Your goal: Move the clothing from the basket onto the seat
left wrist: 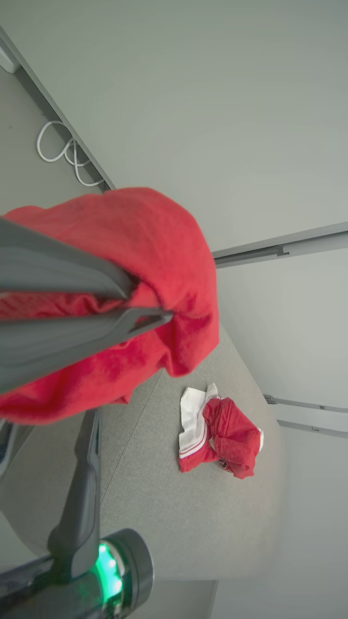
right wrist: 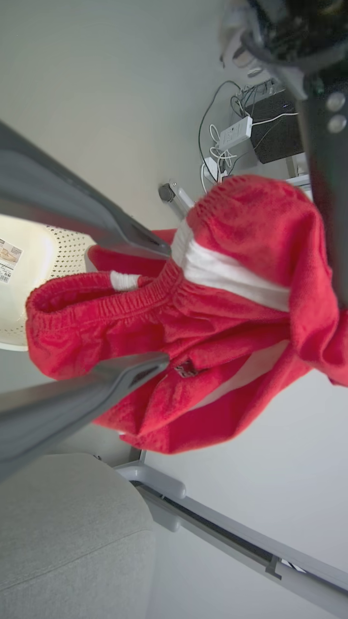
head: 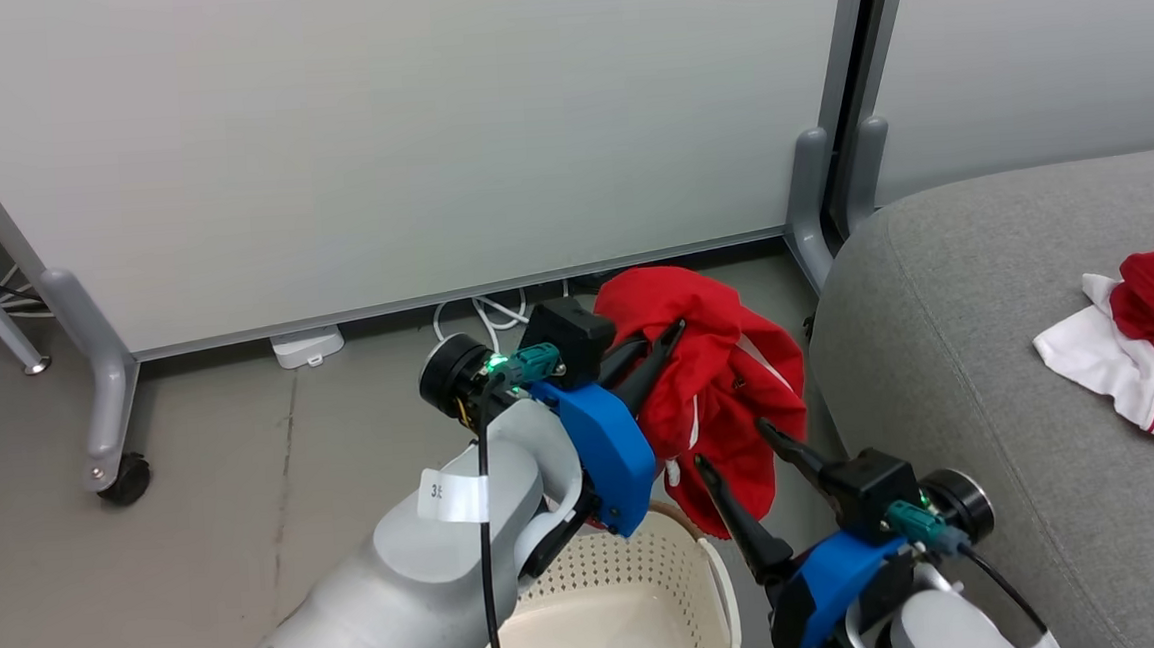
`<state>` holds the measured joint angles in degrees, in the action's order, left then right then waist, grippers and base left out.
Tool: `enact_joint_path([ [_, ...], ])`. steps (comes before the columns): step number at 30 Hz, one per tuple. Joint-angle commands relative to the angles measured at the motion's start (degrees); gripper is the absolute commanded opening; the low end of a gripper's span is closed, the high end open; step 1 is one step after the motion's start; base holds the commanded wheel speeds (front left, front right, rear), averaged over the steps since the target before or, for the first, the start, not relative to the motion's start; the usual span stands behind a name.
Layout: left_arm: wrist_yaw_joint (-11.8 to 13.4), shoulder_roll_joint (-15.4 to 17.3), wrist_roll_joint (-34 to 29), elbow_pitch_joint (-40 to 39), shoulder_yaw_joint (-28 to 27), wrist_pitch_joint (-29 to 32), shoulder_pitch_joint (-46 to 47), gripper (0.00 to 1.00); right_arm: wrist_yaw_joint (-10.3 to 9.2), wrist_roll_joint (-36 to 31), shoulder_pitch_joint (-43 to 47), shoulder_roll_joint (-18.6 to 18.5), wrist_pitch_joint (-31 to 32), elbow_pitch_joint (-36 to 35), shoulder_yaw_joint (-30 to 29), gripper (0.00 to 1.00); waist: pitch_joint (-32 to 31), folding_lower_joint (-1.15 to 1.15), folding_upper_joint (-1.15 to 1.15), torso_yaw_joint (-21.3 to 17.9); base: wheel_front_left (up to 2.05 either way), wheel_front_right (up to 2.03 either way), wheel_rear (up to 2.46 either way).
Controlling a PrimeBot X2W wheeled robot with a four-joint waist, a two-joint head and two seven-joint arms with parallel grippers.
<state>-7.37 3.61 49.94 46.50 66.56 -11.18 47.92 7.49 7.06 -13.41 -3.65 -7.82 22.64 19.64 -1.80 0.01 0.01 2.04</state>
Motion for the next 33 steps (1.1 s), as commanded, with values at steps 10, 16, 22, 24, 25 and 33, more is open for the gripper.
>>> enact_joint_path([
  [10, 0.13, -0.28, 0.69, -0.52, 0.88, 0.36, 1.19, 0.00, 0.01, 0.56, -10.61, 0.76, -4.23, 15.28, 6.60, 1.00, 0.60, -0.01, -0.01, 0.98, 0.00, 0.00, 0.00],
  [16, 0.10, -0.41, 0.93, -0.65, 1.39, 0.34, 1.39, 0.00, 0.01, 3.35, -14.60, 0.77, -5.91, 20.66, 9.83, 1.00, 0.88, -0.01, -0.01, 1.28, 0.00, 0.00, 0.00],
  [22, 0.06, -0.52, 1.30, -0.99, 1.96, 0.60, 1.54, 0.00, 0.01, 4.67, -17.90, 0.78, -6.99, 24.22, 10.43, 1.00, 1.03, -0.01, -0.01, 1.65, 0.00, 0.00, 0.00],
  [24, 0.04, -0.57, 1.42, -1.16, 2.17, 0.72, 1.56, 0.00, 0.01, 5.20, -18.61, 0.78, -7.22, 24.96, 10.72, 1.00, 1.05, -0.01, -0.01, 1.86, 0.00, 0.00, 0.00],
  [25, 0.03, -0.58, 1.50, -1.22, 2.27, 0.73, 1.57, 0.00, 0.01, 5.45, -18.93, 0.78, -7.17, 25.23, 10.94, 1.00, 1.06, -0.01, -0.01, 1.96, 0.00, 0.00, 0.00],
  [33, 0.01, -0.66, 1.89, -1.55, 2.89, 0.76, 1.79, 0.00, 0.01, 8.06, -20.80, 0.79, -7.41, 26.27, 12.28, 1.00, 1.22, -0.01, -0.01, 2.45, 0.00, 0.00, 0.00],
])
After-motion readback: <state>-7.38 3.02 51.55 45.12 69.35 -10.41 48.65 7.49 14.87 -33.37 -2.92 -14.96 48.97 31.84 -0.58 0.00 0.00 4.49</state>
